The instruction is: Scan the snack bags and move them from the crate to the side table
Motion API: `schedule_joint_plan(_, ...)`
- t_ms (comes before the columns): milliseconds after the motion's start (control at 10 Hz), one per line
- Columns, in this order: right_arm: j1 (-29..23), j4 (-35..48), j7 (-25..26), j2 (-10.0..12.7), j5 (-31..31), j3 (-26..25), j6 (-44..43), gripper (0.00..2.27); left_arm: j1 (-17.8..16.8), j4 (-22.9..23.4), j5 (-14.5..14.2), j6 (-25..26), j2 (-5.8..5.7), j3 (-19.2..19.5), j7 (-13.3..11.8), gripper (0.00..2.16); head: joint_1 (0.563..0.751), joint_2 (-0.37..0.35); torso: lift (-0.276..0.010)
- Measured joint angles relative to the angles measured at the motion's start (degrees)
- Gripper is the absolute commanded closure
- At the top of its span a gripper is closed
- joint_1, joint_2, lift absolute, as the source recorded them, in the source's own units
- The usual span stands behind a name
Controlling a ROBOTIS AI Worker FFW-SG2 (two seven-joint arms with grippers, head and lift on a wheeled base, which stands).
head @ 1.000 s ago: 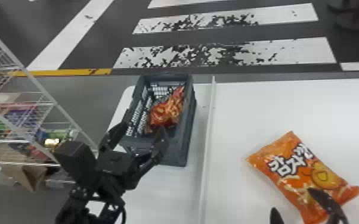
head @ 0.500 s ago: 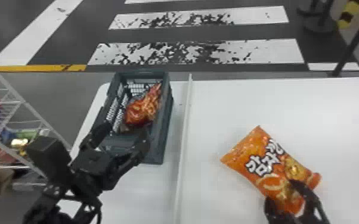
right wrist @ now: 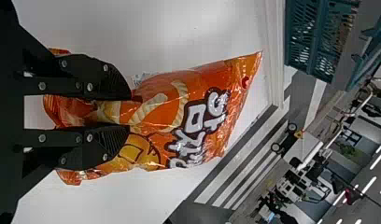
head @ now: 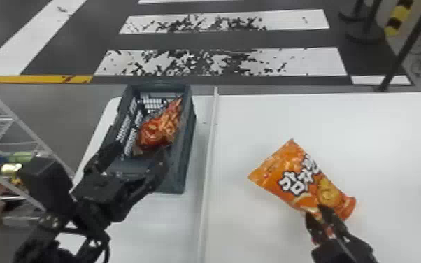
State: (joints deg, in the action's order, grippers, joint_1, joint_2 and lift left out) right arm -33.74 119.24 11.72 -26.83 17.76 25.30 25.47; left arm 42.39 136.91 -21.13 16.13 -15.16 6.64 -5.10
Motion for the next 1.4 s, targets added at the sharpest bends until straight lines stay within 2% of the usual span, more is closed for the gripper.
schedule_joint_plan(100, -1.1, 4.8, -6.3, 0.1, -6.6, -4.7, 2.0, 2.25, -0.1, 0.0, 0.0, 0.0, -0.01, 0.0, 0.0, 0.07, 0.695, 0.123, -0.087)
schedule_joint_plan(200, -1.5, 9.4, -16.6, 2.4, -17.7, -12.8, 7.2, 2.25, -0.1, 0.0, 0.1, 0.0, 0.02, 0.0, 0.0, 0.07, 0.695, 0.118, -0.087)
schedule_joint_plan(300, -0.3, 11.7, -28.6, 8.3, -31.1, -23.7, 16.8, 2.25, -0.1, 0.0, 0.3, 0.1, 0.08, -0.2, 0.0, 0.07, 0.695, 0.112, -0.087)
schedule_joint_plan(400, 2.0, 12.1, -33.5, 13.1, -43.0, -33.2, 26.3, 2.25, -0.1, 0.0, 0.5, 0.2, 0.09, -0.4, 0.0, 0.07, 0.695, 0.093, -0.087)
schedule_joint_plan(500, 3.4, 11.8, -34.5, 14.7, -51.5, -39.1, 31.1, 2.25, -0.1, 0.0, 0.6, 0.2, 0.07, -0.5, 0.0, 0.07, 0.695, 0.072, -0.087)
schedule_joint_plan(700, 5.3, 7.3, -37.7, 15.6, -64.4, -46.9, 36.1, 2.25, -0.2, 0.2, 1.0, 0.2, 0.05, -0.9, 0.0, 0.07, 0.695, 0.044, -0.087)
schedule_joint_plan(800, 6.4, 3.7, -37.2, 16.4, -70.3, -50.4, 40.1, 2.25, -0.3, 0.2, 1.4, 0.2, 0.05, -1.1, 0.0, 0.07, 0.695, 0.036, -0.087)
schedule_joint_plan(900, 7.3, 1.2, -34.4, 17.7, -74.1, -53.5, 43.9, 2.25, -0.3, 0.1, 1.6, 0.2, 0.05, -1.5, 0.0, 0.07, 0.695, 0.01, -0.087)
schedule_joint_plan(1100, 7.5, -1.3, -28.9, 20.0, -76.9, -57.8, 46.0, 2.18, -0.5, 0.1, 1.8, 0.2, 0.05, -1.7, 0.0, 0.07, 0.695, -0.033, -0.087)
schedule_joint_plan(1200, 7.5, -1.5, -25.8, 20.3, -77.2, -59.0, 46.6, 1.2, -0.4, 0.2, 1.8, 0.2, 0.05, -1.8, -0.1, 0.07, 0.695, -0.065, -0.087)
schedule_joint_plan(1300, 7.8, -1.3, -23.8, 20.2, -76.9, -59.8, 48.0, 0.08, -0.3, 0.3, 1.8, 0.2, 0.05, -1.9, -0.2, 0.07, 0.695, -0.086, -0.087)
schedule_joint_plan(1400, 8.3, -1.2, -22.9, 20.0, -75.7, -60.0, 48.7, 0.05, -0.1, 0.4, 1.7, 0.2, 0.05, -2.0, -0.3, 0.07, 0.695, -0.094, -0.087)
